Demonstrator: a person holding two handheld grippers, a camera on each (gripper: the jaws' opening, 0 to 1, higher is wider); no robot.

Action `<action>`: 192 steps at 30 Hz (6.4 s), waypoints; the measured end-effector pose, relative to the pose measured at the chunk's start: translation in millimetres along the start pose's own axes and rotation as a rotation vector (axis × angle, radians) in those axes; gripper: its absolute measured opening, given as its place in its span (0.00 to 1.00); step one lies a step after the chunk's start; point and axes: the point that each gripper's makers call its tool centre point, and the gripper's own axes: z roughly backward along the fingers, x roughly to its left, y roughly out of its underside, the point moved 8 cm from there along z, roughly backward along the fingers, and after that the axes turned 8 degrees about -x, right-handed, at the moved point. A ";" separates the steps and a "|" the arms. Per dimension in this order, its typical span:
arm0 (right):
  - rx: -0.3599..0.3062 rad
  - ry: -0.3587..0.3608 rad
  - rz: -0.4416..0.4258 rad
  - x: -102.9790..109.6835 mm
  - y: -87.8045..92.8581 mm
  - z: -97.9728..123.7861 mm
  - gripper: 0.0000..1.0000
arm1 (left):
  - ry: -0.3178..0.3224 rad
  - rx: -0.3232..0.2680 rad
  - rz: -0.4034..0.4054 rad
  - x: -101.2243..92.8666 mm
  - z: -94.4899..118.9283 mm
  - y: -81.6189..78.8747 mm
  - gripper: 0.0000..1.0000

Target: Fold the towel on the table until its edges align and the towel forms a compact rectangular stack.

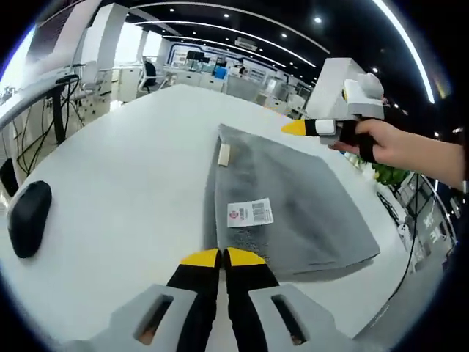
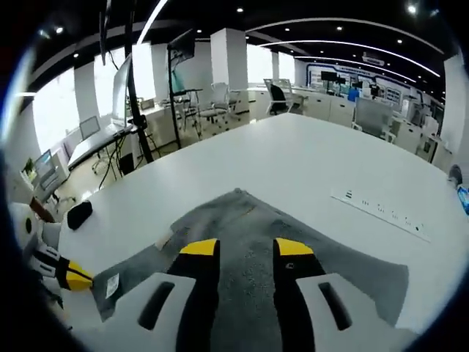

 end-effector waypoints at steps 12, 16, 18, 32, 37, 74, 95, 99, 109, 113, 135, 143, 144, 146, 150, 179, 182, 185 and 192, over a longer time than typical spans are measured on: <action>-0.024 0.059 -0.056 -38.6 -1.8 24.6 0.28 | -0.007 0.002 -0.008 -0.7 0.0 -0.1 0.03; -0.023 0.074 -0.067 -50.1 0.7 28.7 0.28 | -0.011 0.022 -0.023 0.2 0.3 -0.3 0.02; -0.021 0.080 -0.069 -54.4 2.3 31.3 0.29 | -0.011 0.030 -0.028 -0.2 0.6 -0.7 0.02; -0.011 0.105 -0.108 -87.1 9.1 50.1 0.31 | -0.054 0.067 -0.037 -7.9 4.1 -4.8 0.05; -0.007 0.116 -0.114 -99.6 12.8 54.8 0.31 | -0.033 -0.016 -0.051 -21.2 4.2 -22.2 0.21; 0.008 0.119 -0.113 -139.2 28.1 113.7 0.37 | 0.430 -0.040 -0.458 -190.1 -15.2 -20.5 0.57; 0.040 0.105 -0.112 -166.0 43.7 125.2 0.37 | 0.658 0.067 -0.614 -280.8 -36.3 27.5 0.55; 0.055 0.100 -0.113 -172.4 49.5 125.2 0.36 | 0.668 0.088 -0.643 -288.1 -40.8 35.4 0.52; 0.087 0.067 -0.128 -181.9 64.8 111.9 0.35 | 0.667 0.129 -0.673 -303.8 -46.9 51.9 0.38; 0.076 0.067 -0.122 -184.9 66.9 106.3 0.31 | 0.653 0.136 -0.674 -306.2 -49.5 55.1 0.30; 0.080 0.061 -0.128 -201.2 89.0 65.3 0.25 | 0.546 0.192 -0.715 -304.6 -64.9 76.6 0.24; 0.087 0.074 -0.145 -203.1 94.6 58.7 0.22 | 0.511 0.150 -0.739 -303.8 -65.4 78.7 0.19; 0.085 0.074 -0.150 -203.3 95.2 58.1 0.21 | 0.512 0.147 -0.762 -304.3 -64.6 79.7 0.18; 0.085 0.074 -0.159 -203.2 96.2 57.1 0.19 | 0.516 0.138 -0.785 -304.3 -65.1 80.0 0.12; 0.071 0.080 -0.180 -203.7 95.8 56.5 0.08 | 0.509 0.135 -0.759 -302.8 -67.7 76.1 0.06; 0.032 0.090 -0.196 -201.6 75.8 60.7 0.00 | 0.549 0.060 -0.644 -304.4 -55.8 54.3 0.04; 0.033 0.084 -0.172 -199.9 72.1 62.0 0.00 | 0.548 0.054 -0.636 -304.5 -55.1 52.4 0.04; 0.030 0.086 -0.162 -200.3 66.9 63.9 0.00 | 0.553 0.046 -0.630 -304.7 -53.0 49.5 0.04; 0.054 0.099 -0.132 -200.2 58.0 67.9 0.00 | 0.565 0.017 -0.618 -307.6 -44.6 42.5 0.04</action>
